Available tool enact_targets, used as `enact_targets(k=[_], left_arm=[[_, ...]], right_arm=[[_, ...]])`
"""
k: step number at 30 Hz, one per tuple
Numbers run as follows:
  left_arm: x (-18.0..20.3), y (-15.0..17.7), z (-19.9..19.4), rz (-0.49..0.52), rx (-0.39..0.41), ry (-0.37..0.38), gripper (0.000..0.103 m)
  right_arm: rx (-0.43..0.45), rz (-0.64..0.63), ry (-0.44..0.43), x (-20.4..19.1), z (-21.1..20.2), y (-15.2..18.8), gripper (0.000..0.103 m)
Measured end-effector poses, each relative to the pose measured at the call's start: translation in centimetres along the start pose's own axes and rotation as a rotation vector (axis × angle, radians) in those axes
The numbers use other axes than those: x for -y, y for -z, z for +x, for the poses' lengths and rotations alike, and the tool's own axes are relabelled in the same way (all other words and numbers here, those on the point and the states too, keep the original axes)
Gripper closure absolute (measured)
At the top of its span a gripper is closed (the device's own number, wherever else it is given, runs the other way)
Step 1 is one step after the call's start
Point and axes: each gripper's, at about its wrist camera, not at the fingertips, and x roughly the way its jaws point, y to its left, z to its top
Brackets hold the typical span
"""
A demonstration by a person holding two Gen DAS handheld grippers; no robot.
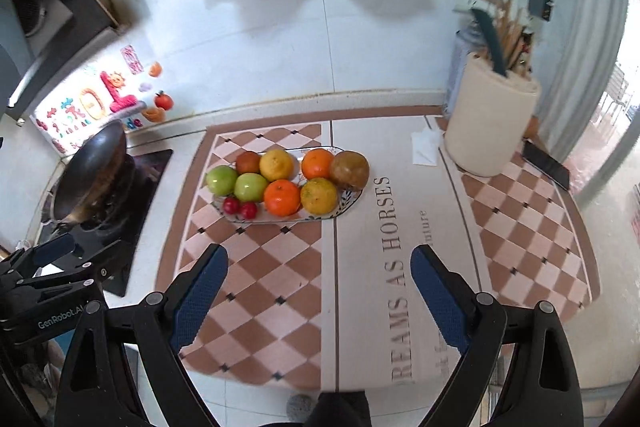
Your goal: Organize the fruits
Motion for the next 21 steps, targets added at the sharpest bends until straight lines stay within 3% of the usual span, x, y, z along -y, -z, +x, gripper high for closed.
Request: enact_targets(k=[12,21], left_arm=[[0.2,5.1,-11.8,0.009,0.136,0.037,0.005],[0.7,7.9,-17.2,-0.012,0.189,0.031,0.005]], right_arm=[[0.137,-0.030,0.012,-1.2,-14.5,5.7,0.004],[0.191,-0.058,-0.010,-0.5,-20.7,7.5,0.003]])
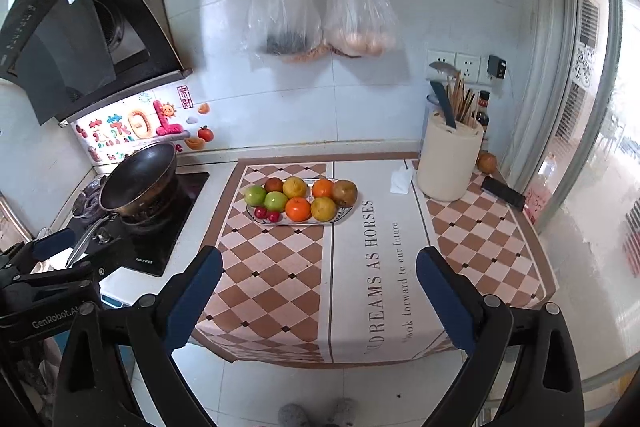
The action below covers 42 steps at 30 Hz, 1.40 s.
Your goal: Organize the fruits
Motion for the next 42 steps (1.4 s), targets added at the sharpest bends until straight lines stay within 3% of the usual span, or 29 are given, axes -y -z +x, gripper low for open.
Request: enact_targets(k=[9,18,22,42], left_arm=[[0.6,0.6,-2.4,-0.016,0.037,-0.014,0.005],[1.4,0.0,-1.0,-0.020,0.023,-0.014,0.005],[1.6,-0.5,1.0,-0.016,0.003,-0.032,0.001],[2.2,-3.8,11.1,-0.013,-0.087,-0.096,0.001]], right_arm=[[0.003,-0.005,-0.043,0.6,-1.9,0.1,0.003],[-0.005,-0.008,-0.048,1.3,-0.5,-0.3,0.003],[-0.002,-0.012,-0.030,1.7,1.4,-1.1,0.003],[-0.096,-0.013,0.020,2.9,14.4,-3.9,0.003]])
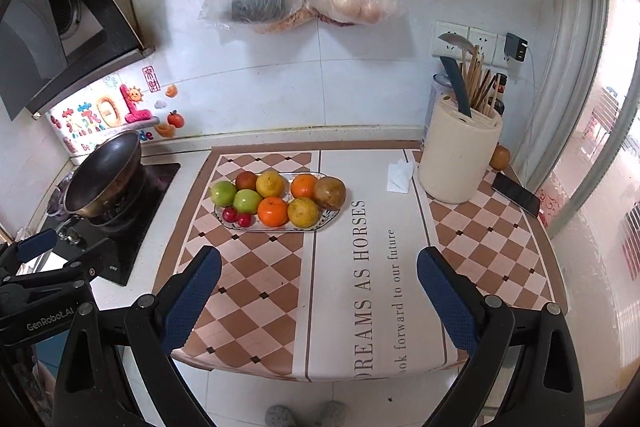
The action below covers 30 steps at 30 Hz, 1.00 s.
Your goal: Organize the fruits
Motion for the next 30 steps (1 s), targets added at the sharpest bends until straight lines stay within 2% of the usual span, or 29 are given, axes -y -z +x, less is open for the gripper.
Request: enact_targets(k=[11,30], left_arm=[[0.4,-0.7,2.1,0.000,-0.027,-0.015,0.001],[0.6,-1.1,1.6,-0.013,-0.024,0.003,0.001]], right_arm=[[-0.036,-0.003,-0.004,-0.5,2.9,-0.5,0.003],[-0.024,0.001,-0.007,-0.7,2.5,-0.7,0.003]])
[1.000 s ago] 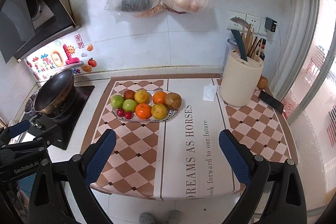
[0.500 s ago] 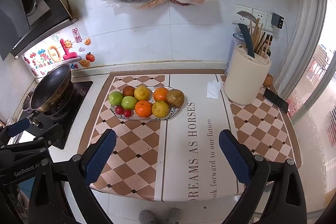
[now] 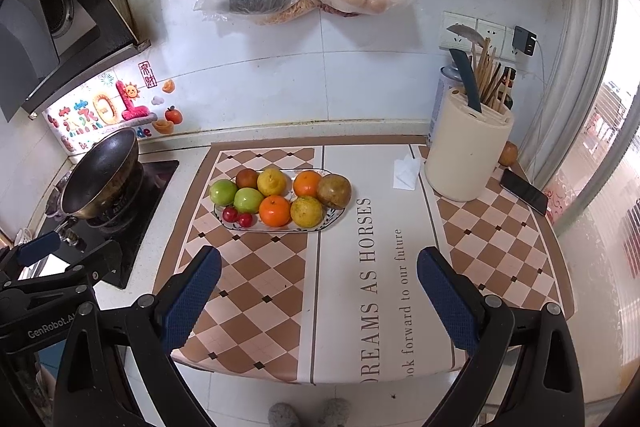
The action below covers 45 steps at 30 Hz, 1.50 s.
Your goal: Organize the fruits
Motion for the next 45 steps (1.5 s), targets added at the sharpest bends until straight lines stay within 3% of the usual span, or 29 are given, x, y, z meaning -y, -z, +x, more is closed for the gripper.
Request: enact_targets(k=[45], left_arm=[[-1.0,0.3,-2.6,0.010,0.046,-0.010,0.001]], right_arm=[[0.013,0.009,0.013,-0.7,-2.1,0.8,0.001]])
